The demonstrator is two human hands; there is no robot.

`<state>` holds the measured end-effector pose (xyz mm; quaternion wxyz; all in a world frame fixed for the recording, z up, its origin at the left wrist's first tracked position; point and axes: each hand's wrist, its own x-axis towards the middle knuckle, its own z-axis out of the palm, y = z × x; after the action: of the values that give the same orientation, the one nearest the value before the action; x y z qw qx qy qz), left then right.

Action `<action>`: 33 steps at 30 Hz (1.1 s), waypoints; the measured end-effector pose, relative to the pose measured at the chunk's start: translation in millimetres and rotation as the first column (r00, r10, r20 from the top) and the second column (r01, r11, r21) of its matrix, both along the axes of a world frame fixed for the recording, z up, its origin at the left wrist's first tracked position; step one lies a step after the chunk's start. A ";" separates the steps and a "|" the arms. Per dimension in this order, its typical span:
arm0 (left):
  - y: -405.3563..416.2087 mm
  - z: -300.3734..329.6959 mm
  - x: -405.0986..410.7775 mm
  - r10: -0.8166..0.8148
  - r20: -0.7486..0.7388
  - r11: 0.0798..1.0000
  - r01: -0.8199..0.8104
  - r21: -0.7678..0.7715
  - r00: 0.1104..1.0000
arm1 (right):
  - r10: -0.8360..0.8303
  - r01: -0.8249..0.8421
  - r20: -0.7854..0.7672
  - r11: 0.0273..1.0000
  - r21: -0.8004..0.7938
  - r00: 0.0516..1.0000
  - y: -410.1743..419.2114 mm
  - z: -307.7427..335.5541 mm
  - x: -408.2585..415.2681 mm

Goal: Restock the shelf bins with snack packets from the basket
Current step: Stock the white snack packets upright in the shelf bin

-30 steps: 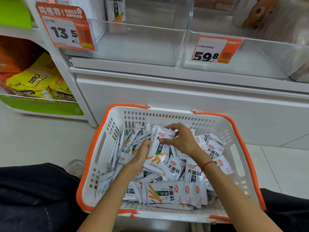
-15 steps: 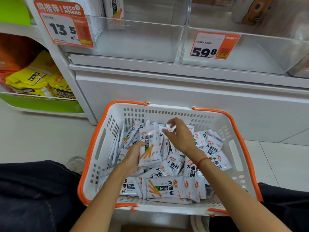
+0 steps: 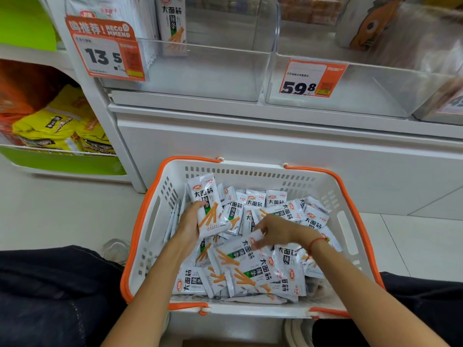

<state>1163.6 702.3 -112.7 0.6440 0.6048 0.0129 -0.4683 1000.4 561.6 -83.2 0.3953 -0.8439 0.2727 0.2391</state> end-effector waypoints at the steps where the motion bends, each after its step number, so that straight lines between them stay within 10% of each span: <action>1: 0.8 -0.4 0.3 -0.013 0.026 1.000 0.013 0.003 1.000 | -0.026 0.025 0.030 0.999 0.040 0.999 -5.6 10.1 0.7; 9: -1.2 5.1 -5.6 -0.317 0.278 0.945 0.277 0.174 0.907 | 0.180 -0.180 0.008 0.974 0.137 0.984 -17.3 87.4 19.0; 17: -14.6 11.0 -26.0 -0.397 0.181 0.911 0.362 0.199 0.900 | -0.314 0.381 0.427 0.921 -0.082 0.848 -11.5 32.4 36.3; 27: -19.1 18.3 -36.5 -0.316 0.059 0.942 0.306 0.140 0.947 | -0.448 0.607 0.617 0.792 -0.061 0.647 7.2 5.4 49.1; 33: -25.6 12.5 -25.2 -0.118 0.046 0.991 0.114 0.074 0.992 | -0.662 0.548 0.002 0.623 0.558 0.750 4.4 16.3 42.6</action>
<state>1138.4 676.7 -100.2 0.5938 0.6386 -0.0216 -0.4890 1043.0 566.0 -66.9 0.6931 -0.5800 0.4228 0.0668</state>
